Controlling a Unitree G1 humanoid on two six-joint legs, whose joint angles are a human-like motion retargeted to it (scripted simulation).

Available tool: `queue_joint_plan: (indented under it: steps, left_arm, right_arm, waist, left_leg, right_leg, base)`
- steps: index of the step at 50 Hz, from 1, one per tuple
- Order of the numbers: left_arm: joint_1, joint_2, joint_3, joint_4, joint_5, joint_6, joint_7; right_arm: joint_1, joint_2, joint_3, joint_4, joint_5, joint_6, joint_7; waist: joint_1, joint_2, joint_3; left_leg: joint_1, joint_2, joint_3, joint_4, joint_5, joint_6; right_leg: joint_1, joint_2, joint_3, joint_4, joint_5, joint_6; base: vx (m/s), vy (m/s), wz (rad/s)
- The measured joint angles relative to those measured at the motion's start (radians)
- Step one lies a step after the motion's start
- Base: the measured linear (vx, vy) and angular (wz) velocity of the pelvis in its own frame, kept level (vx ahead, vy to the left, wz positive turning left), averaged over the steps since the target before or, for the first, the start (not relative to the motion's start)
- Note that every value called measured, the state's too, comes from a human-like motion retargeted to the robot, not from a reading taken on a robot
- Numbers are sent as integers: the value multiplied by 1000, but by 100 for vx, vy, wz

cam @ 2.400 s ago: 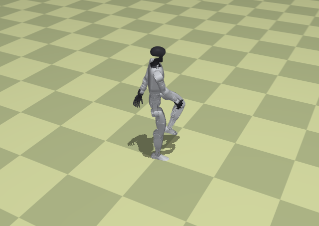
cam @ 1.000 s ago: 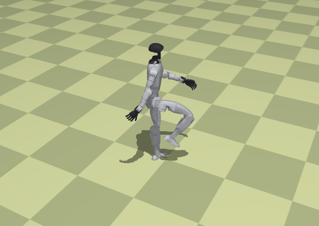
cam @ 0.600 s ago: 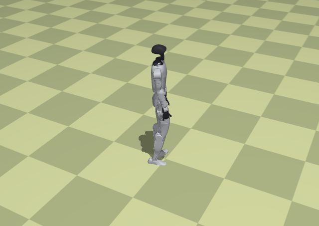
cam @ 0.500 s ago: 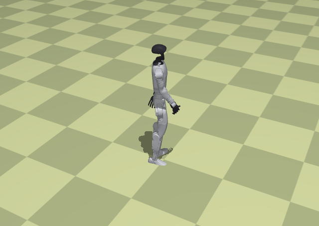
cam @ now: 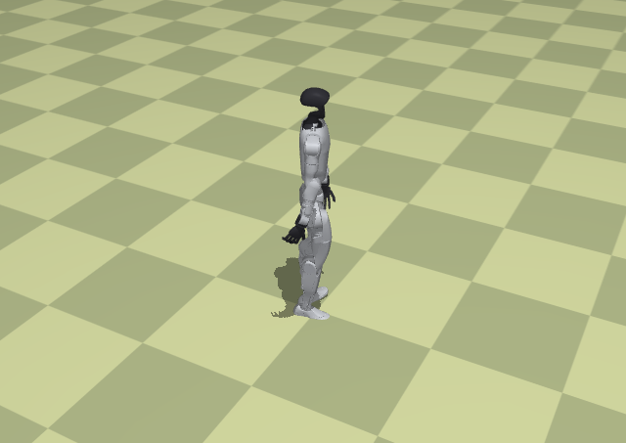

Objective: In place motions

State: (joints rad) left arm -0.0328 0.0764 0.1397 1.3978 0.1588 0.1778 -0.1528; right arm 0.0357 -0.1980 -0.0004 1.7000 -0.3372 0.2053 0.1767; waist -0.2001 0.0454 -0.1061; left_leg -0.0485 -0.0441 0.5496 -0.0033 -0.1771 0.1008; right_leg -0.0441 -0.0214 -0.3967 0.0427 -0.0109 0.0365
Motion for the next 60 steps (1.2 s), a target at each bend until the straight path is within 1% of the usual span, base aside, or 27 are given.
queue_joint_plan:
  steps: [5, 7, 8, 10, 12, 13, 15, 17, 20, 25, 28, 32, 36, 39, 41, 42, 43, 44, 45, 47, 48, 49, 50, 52, 54, 57, 60]
  left_arm:
    - [59, 16, -4, -30, -19, -30, 56]
    - [96, 11, 25, -2, -47, -33, 86]
    - [107, 9, 46, 25, -61, -33, 95]
    - [133, 10, 72, 75, -73, -27, 90]
    - [173, 11, 69, 114, -57, -20, 65]
    - [193, 14, 66, 146, -22, -10, 31]
    - [220, 10, 65, 190, 46, 8, -27]
    - [278, 5, 61, 226, 146, 6, -121]
    - [368, 5, 39, 239, 239, -18, -223]
    - [439, -24, 82, 268, 265, -7, -241]
    - [435, -36, 110, 263, 228, -4, -257]
    - [391, -40, 117, 225, 170, -2, -246]
    - [319, -44, 125, 163, 67, 9, -192]
    - [252, -50, 138, 121, -48, 2, -119]
    - [211, -53, 135, 104, -117, -7, -54]
    - [188, -54, 132, 97, -145, -9, -23]
    - [162, -56, 131, 87, -168, -10, 6]
    - [134, -56, 123, 74, -178, -4, 20]
    - [105, -54, 111, 59, -182, 7, 27]
    - [49, -42, 78, 27, -150, 12, -38]
    - [22, -30, 61, 3, -129, 5, -70]
    - [-3, -16, 42, -29, -103, -6, -99]
    - [-28, 0, 22, -65, -74, -18, -126]
    - [-55, 35, -63, -113, -35, -65, -127]
    - [-55, 55, -133, -133, 2, -91, -90]
    - [-26, 43, -129, -111, 31, -60, -4]
    - [27, 6, -89, -16, 28, -37, -16]
  right_arm:
    - [-4, 1, -20, 0, 98, -25, -30]
    - [-75, 42, 28, -8, 153, -39, -36]
    - [-128, 75, 59, -32, 174, -48, -27]
    - [-215, 136, 113, -132, 180, -58, 25]
    - [-282, 175, 165, -238, 163, -57, 103]
    - [-331, 198, 190, -324, 141, -52, 156]
    - [-388, 230, 213, -453, 104, -68, 183]
    - [-466, 257, 247, -602, 86, -125, 164]
    - [-542, 264, 283, -750, 120, -193, 156]
    - [-616, 286, 252, -813, 114, -248, 147]
    - [-616, 305, 244, -774, 130, -238, 128]
    - [-561, 306, 244, -710, 157, -237, 138]
    - [-452, 281, 249, -622, 108, -228, 131]
    - [-366, 254, 236, -474, 59, -206, 134]
    - [-330, 234, 219, -366, 31, -176, 143]
    - [-317, 222, 208, -310, 16, -160, 144]
    - [-302, 205, 196, -243, -2, -138, 141]
    - [-288, 185, 175, -170, -24, -110, 133]
    - [-274, 163, 149, -94, -49, -79, 123]
    - [-251, 132, 128, -20, -52, -47, 84]
    - [-241, 123, 117, -5, -41, -40, 61]
    - [-233, 112, 102, 0, -24, -43, 43]
    - [-224, 99, 86, 0, -4, -52, 27]
    - [-203, 81, 68, 0, 41, -77, 27]
    - [-192, 78, 60, 0, 58, -78, 23]
    - [-218, 107, 100, -27, -7, -66, -7]
    - [-236, 150, 159, -122, -86, -99, 17]
  waist:
    - [24, -13, 7]
    - [39, -38, 24]
    - [33, -56, 37]
    - [33, -68, 84]
    - [98, -91, 123]
    - [116, -93, 151]
    - [189, -110, 182]
    - [255, -152, 215]
    - [324, -192, 247]
    - [364, -199, 275]
    - [352, -184, 261]
    - [309, -151, 208]
    - [257, -124, 145]
    - [200, -98, 91]
    - [180, -74, 71]
    - [187, -64, 65]
    - [220, -59, 60]
    - [218, -26, 37]
    - [198, 23, 6]
    - [-51, 47, -56]
    - [-74, 54, -57]
    - [-46, 40, -38]
    - [7, 16, -11]
    - [103, -12, 35]
    - [115, -31, 53]
    - [103, -41, 65]
    - [70, -22, 50]
  left_leg:
    - [-67, 45, -8, 175, -17, 4]
    - [-134, 98, 36, 361, 74, 19]
    - [-217, 169, 54, 550, 153, 31]
    - [-398, 240, -47, 864, 266, 93]
    - [-534, 244, -120, 1068, 212, 80]
    - [-609, 337, -98, 1225, 162, 93]
    - [-729, 430, -87, 1408, 102, 96]
    - [-884, 451, -102, 1569, 63, 96]
    - [-1021, 422, -109, 1676, 51, 86]
    - [-1057, 468, -77, 1738, 54, 125]
    - [-1027, 467, -99, 1732, 58, 112]
    - [-914, 414, -149, 1638, 77, 60]
    - [-684, 244, -182, 1351, 112, 2]
    - [-446, 81, -239, 938, 143, -34]
    - [-277, 31, -243, 626, 169, -41]
    - [-206, 11, -212, 487, 130, -40]
    - [-149, -11, -124, 366, -3, -20]
    - [-74, -32, -53, 206, -42, 22]
    - [10, -52, 11, 26, -34, 76]
    - [-17, -24, -189, -14, 53, -9]
    - [-26, 9, -114, -6, 58, -42]
    - [-48, 1, -103, 8, 48, -24]
    - [-75, -28, -124, 26, 31, 20]
    - [-64, -45, -105, 51, 1, 34]
    - [-45, -59, -101, 58, 1, 34]
    - [-19, -79, -113, 40, -4, 38]
    - [-1, -82, -104, 8, -4, 52]
  right_leg:
    - [12, -6, 12, 12, 0, -22]
    - [9, -30, 42, 27, 3, -30]
    - [1, -50, 42, 35, 2, -30]
    - [-2, -47, 47, 36, 12, -35]
    - [7, -45, 93, 32, 25, -38]
    - [19, -28, 72, 21, 33, -50]
    - [17, -23, 82, 19, 42, -68]
    - [-6, -54, 141, 44, 49, -79]
    - [-18, -87, 208, 78, 47, -91]
    - [-2, -109, 226, 122, 24, -103]
    - [5, -99, 227, 124, 19, -105]
    - [11, -78, 199, 97, 19, -97]
    - [31, -69, 138, 54, 20, -82]
    - [41, -56, 85, 37, 13, -71]
    - [47, -35, 76, 35, 5, -67]
    - [48, -23, 91, 35, 1, -67]
    - [46, -12, 135, 38, 1, -67]
    - [38, 25, 146, 34, 0, -68]
    - [25, 75, 141, 25, 0, -69]
    - [-15, 18, -81, 10, -19, -38]
    - [-33, 15, -97, 9, -18, -29]
    - [-36, 11, -62, 9, -16, -24]
    - [-30, 7, 0, 9, -14, -21]
    - [-5, -6, 44, 9, -11, -11]
    - [1, -18, 7, -2, 10, -18]
    - [3, -28, 8, -4, 22, -13]
    - [0, -15, 23, -6, 26, -5]
  base:
    - [18, -11, -32]
    - [7, -8, -37]
    - [-7, -8, 15]
    - [-9, -9, 17]
    - [1, -8, -67]
    - [-5, -5, -60]
    - [-15, -4, -95]
    - [-13, -4, -97]
    - [5, -2, -60]
    - [9, -2, -11]
    - [10, 1, 27]
    - [9, 4, 59]
    - [8, 4, 59]
    - [10, 6, 43]
    - [6, 4, -12]
    - [-1, 7, -117]
    - [-2, 8, -134]
    - [-1, 7, -98]
    - [-10, 10, 205]
    - [-31, 16, 399]
    - [-46, 19, 143]
    - [-49, 19, -100]
    - [-36, 20, -201]
    - [-15, 19, -159]
    - [-5, 13, 11]
    - [-14, 2, -31]
    - [-5, -5, -26]
